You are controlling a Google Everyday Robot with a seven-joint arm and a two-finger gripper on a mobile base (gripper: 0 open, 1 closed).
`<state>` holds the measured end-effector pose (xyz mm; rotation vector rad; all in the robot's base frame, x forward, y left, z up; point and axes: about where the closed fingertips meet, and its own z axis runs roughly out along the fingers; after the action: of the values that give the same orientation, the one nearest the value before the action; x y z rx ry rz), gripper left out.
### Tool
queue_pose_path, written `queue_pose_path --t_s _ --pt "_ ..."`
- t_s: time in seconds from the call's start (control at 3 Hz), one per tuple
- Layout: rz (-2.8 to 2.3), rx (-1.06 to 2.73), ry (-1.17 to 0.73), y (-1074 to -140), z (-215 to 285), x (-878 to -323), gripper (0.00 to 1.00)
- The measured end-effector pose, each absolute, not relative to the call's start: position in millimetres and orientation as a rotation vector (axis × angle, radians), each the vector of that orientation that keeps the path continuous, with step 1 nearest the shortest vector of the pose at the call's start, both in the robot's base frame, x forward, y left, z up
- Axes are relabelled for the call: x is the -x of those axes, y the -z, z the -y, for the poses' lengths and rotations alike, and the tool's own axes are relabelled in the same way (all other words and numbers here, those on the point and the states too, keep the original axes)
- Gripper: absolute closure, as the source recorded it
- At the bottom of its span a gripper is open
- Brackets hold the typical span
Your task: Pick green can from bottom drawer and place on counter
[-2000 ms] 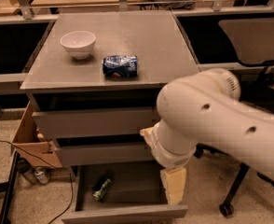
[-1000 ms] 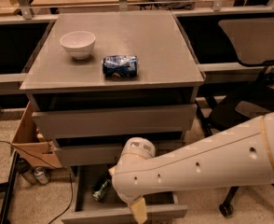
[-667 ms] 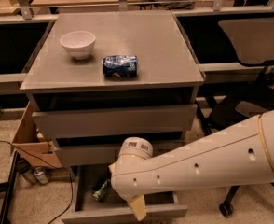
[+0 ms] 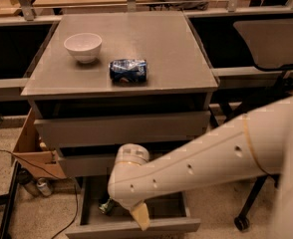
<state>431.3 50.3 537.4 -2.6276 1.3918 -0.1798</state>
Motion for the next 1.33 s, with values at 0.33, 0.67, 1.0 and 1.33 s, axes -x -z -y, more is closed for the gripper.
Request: queue_pose_path --t_s 0.33,0.67,1.0,1.33 --pt "-1.306 2.711 0.219 -500 -78 -466 0.00" --pt "-1.208 2.766 0.189 -454 -106 -504 0.00" --pt "-1.094 2.817 0.158 -405 -130 -533 0.00" --pt "-0.940 2.868 0.152 -338 -156 -558 0.00"
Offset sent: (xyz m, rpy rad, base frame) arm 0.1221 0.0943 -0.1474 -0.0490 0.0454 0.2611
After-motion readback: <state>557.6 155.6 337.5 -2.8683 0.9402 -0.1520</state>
